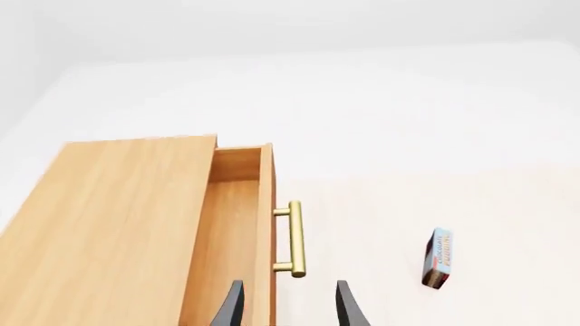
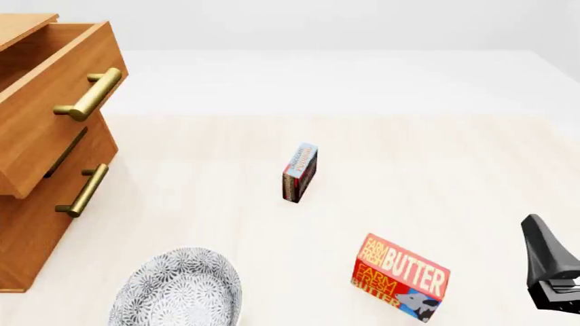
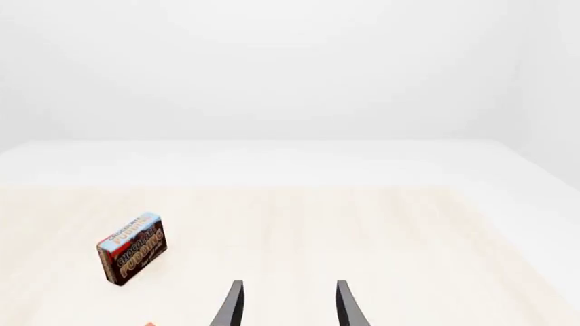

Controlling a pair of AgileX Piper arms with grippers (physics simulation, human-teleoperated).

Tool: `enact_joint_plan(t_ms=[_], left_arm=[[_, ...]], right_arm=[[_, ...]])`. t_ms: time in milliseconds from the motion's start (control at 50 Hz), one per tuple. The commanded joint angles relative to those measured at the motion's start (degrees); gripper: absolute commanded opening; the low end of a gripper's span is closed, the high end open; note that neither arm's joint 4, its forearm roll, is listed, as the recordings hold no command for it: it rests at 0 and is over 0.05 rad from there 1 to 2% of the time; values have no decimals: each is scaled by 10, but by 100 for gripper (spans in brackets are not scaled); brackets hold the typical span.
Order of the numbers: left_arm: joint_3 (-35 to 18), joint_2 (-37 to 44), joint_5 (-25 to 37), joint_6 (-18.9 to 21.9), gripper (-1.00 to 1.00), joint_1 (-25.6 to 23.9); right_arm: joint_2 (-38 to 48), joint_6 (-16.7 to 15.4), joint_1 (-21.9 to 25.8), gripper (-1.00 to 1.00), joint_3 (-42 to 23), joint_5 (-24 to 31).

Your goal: Put the chocolate pudding in the top drawer of the cabinet and close it.

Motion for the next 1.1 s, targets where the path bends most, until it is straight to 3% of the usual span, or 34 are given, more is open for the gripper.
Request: enact_joint_plan(t_ms=[20,200,460,620,1100], left_arm=[[5,17,19,-11,100,11],[-18,36,60,-20,100,18],[-25,56,74,-21,100,21],[-10,60,68,-14,100,36],[19,90,45,-39,100,18]], right_arm=[[0,0,0,100,0,0],[0,0,0,100,0,0],[0,0,0,100,0,0],[0,0,0,100,0,0],[0,0,0,100,0,0]])
